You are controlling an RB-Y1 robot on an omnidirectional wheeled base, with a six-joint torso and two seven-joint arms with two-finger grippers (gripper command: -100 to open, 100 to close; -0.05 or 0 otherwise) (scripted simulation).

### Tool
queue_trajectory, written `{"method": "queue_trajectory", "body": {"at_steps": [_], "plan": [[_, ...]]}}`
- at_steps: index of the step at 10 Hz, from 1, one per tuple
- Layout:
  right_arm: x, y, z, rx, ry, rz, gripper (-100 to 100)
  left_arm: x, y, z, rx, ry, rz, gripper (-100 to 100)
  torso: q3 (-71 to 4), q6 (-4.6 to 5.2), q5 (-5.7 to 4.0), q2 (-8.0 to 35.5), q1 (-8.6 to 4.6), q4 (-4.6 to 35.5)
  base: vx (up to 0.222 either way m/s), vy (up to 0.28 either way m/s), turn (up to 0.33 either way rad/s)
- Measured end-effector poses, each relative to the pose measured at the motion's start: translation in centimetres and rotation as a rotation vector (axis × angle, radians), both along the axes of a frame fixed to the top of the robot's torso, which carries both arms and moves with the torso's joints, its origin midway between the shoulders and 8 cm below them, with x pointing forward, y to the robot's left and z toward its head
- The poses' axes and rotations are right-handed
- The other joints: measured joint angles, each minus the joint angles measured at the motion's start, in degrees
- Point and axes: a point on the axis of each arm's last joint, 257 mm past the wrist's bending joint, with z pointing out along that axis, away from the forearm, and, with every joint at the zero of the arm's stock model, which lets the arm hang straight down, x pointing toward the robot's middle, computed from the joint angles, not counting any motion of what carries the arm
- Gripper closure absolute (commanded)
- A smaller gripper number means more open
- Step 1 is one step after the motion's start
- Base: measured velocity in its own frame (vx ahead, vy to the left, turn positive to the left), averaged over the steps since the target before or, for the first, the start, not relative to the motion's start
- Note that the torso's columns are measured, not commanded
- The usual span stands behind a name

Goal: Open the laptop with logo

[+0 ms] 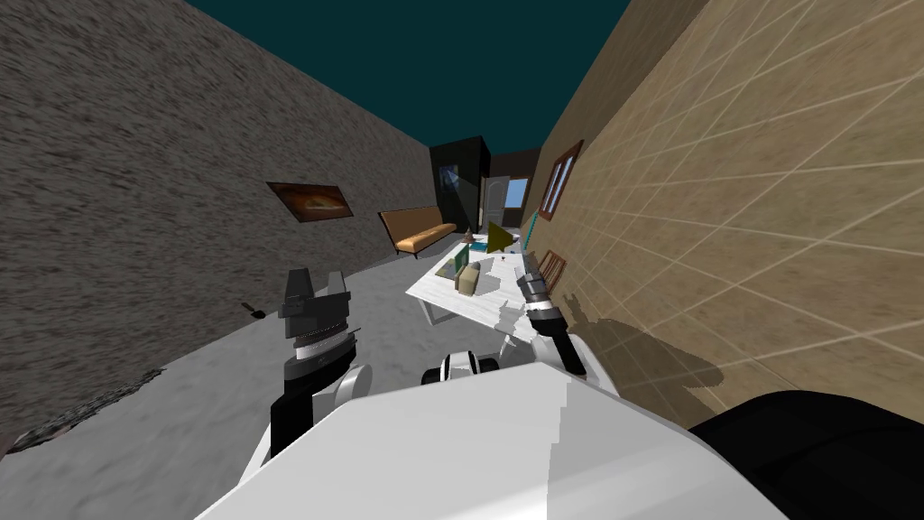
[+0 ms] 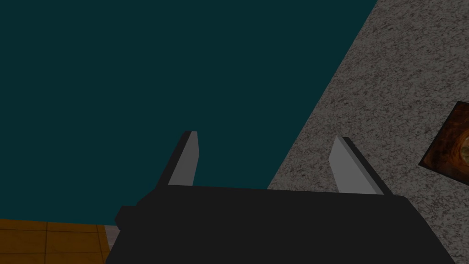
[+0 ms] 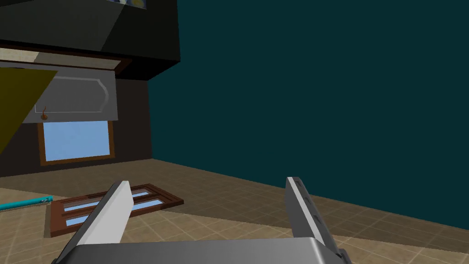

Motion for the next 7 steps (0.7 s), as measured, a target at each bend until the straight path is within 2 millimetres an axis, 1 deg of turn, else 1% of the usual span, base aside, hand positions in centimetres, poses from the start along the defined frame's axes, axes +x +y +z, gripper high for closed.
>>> {"method": "queue_trajectory", "body": {"at_steps": [2, 4, 7], "plan": [[1.0, 0.4, -1.7, -0.085, 0.057, -0.005, -100, 0.0, 0.0, 0.0, 0.000, 0.000, 0.000, 0, 0.0, 0.00, -0.01, 0.0, -0.03, 0.0, -0.006, 0.048, 0.027], [1.6, 0.7, -3.4, -0.146, 0.098, -0.016, -100, 0.0, 0.0, 0.0, 0.000, 0.000, 0.000, 0, 0.0, 0.00, -0.02, 0.0, -0.04, 0.0, -0.004, 0.042, 0.023], [2.6, 0.8, -5.1, -0.228, 0.147, -0.034, -100, 0.0, 0.0, 0.0, 0.000, 0.000, 0.000, 0, 0.0, 0.01, -0.01, 0.0, -0.05, 0.0, -0.002, 0.040, 0.035]]}}
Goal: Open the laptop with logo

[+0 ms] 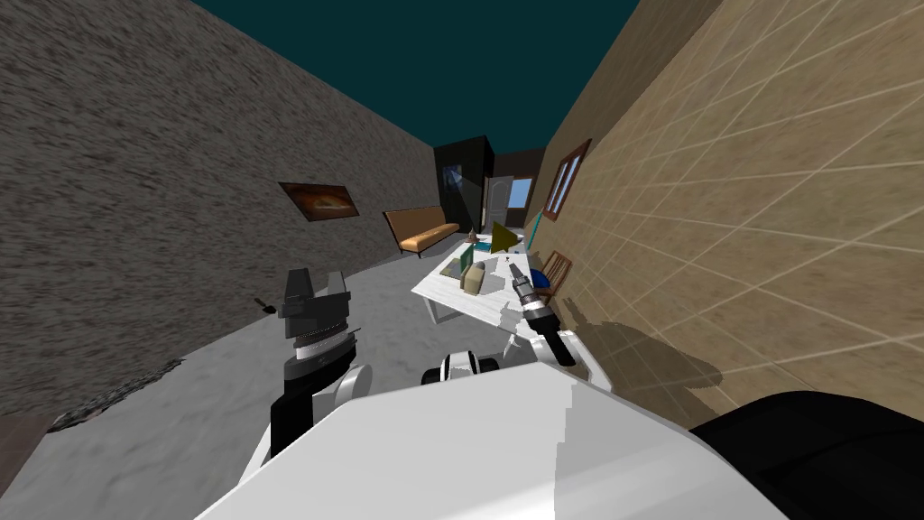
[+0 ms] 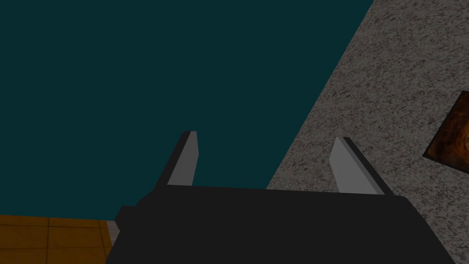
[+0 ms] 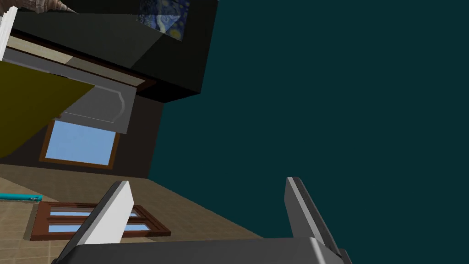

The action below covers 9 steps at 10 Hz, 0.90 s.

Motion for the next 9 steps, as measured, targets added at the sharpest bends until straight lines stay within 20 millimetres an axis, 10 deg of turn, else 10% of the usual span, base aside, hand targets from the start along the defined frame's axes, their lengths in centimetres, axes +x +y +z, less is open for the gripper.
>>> {"method": "queue_trajectory", "body": {"at_steps": [9], "plan": [[2.4, -1.1, -6.9, -0.277, 0.174, -0.085, -100, 0.0, 0.0, 0.0, 0.000, 0.000, 0.000, 0, 0.0, -0.01, 0.00, 0.0, 0.04, 0.0, 0.005, 0.046, 0.036]]}}
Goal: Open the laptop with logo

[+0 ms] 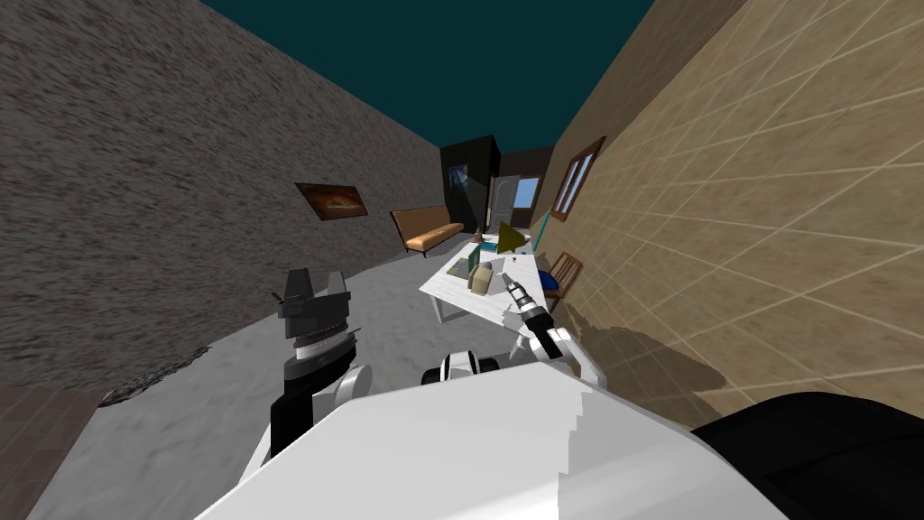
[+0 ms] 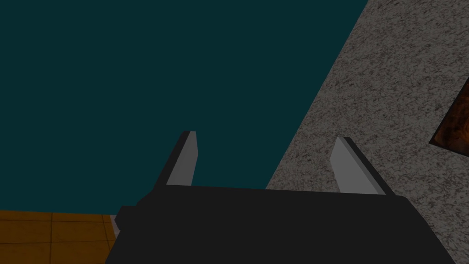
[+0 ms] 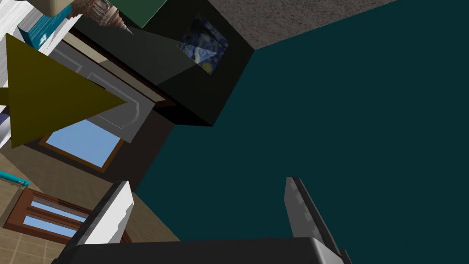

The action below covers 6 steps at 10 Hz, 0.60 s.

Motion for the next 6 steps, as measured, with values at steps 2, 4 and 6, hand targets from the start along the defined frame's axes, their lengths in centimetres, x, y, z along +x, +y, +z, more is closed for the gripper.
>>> {"method": "queue_trajectory", "body": {"at_steps": [2, 4, 6], "plan": [[0.5, -0.7, -1.3, -0.069, 0.036, -0.023, -100, 0.0, 0.0, 0.0, 0.000, 0.000, 0.000, 0, 0.0, 0.00, -0.01, 0.0, -0.04, 0.0, 0.013, 0.044, 0.049], [1.0, -1.3, -3.2, -0.136, 0.076, -0.050, -100, 0.0, 0.0, 0.0, 0.000, 0.000, 0.000, 0, 0.0, 0.00, 0.01, 0.0, 0.03, 0.0, 0.018, 0.059, 0.045], [1.3, -2.3, -4.7, -0.209, 0.113, -0.077, -100, 0.0, 0.0, 0.0, 0.000, 0.000, 0.000, 0, 0.0, 0.00, 0.00, 0.0, 0.00, 0.0, 0.024, 0.060, 0.054]]}}
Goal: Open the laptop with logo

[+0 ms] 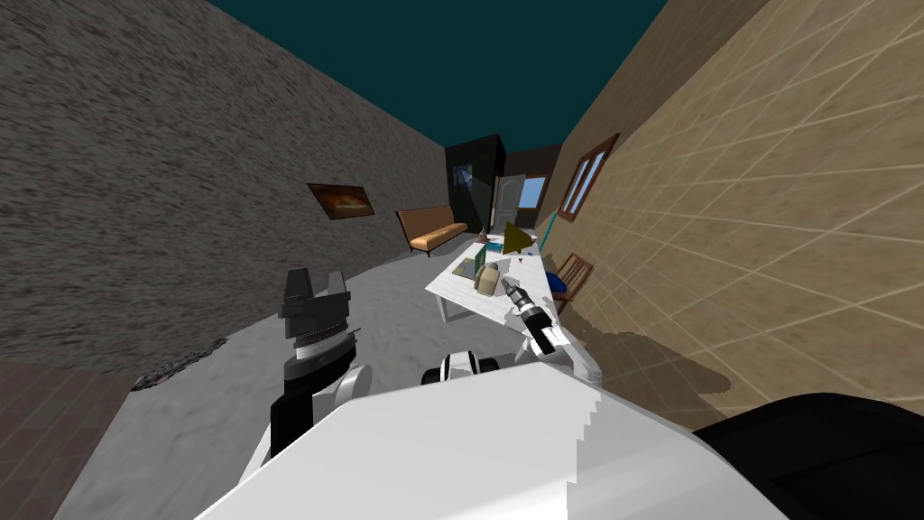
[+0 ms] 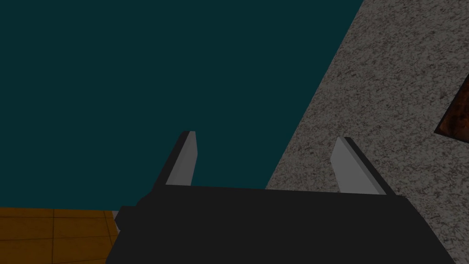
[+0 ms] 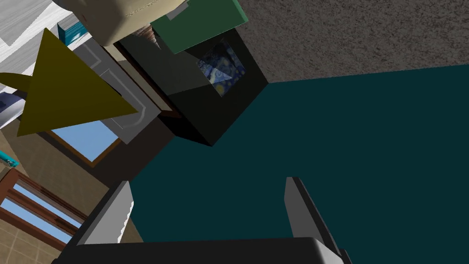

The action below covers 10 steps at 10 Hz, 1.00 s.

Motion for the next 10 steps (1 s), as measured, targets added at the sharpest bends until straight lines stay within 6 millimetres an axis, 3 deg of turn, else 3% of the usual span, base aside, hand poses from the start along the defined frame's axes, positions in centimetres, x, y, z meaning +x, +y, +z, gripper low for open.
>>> {"method": "queue_trajectory", "body": {"at_steps": [10], "plan": [[0.3, -5.4, -6.3, -0.379, 0.170, -0.144, -100, 0.0, 0.0, 0.0, 0.000, 0.000, 0.000, 0, 0.0, 0.00, -0.01, 0.0, -0.03, 0.0, 0.037, 0.055, 0.062]]}}
